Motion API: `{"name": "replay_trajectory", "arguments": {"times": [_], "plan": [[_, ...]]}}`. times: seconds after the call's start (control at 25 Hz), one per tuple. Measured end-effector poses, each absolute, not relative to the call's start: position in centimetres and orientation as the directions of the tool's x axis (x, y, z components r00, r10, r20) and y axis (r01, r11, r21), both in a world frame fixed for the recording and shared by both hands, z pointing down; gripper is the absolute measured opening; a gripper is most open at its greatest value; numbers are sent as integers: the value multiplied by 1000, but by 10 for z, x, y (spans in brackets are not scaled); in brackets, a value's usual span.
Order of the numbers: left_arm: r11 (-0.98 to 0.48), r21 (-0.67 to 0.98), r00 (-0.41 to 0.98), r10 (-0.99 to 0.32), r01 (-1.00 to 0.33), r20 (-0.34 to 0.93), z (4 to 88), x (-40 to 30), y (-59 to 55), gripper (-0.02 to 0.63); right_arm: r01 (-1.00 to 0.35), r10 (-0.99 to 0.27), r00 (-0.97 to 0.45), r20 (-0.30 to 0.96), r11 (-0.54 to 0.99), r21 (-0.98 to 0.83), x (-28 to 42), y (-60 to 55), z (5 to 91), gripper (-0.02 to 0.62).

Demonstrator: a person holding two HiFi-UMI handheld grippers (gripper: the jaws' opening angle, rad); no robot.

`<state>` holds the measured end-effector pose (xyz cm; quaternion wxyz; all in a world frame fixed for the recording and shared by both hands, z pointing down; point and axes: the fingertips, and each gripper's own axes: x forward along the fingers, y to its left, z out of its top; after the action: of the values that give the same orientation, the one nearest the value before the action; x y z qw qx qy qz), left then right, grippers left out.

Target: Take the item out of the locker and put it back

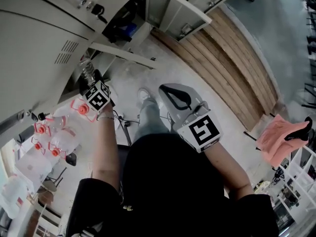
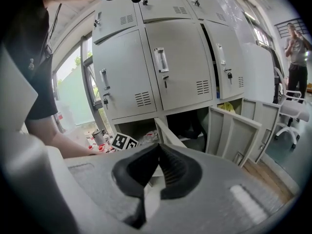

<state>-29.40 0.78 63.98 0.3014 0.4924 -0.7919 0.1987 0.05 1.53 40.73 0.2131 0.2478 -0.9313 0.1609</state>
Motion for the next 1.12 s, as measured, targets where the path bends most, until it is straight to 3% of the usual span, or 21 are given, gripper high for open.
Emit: {"name": "replay_trajectory", "arguments": {"times": [1.12], "plan": [[413, 62, -263, -680, -908, 685, 559, -191, 95, 291, -365, -271, -868, 416, 916, -166, 27, 1, 387, -3]]}}
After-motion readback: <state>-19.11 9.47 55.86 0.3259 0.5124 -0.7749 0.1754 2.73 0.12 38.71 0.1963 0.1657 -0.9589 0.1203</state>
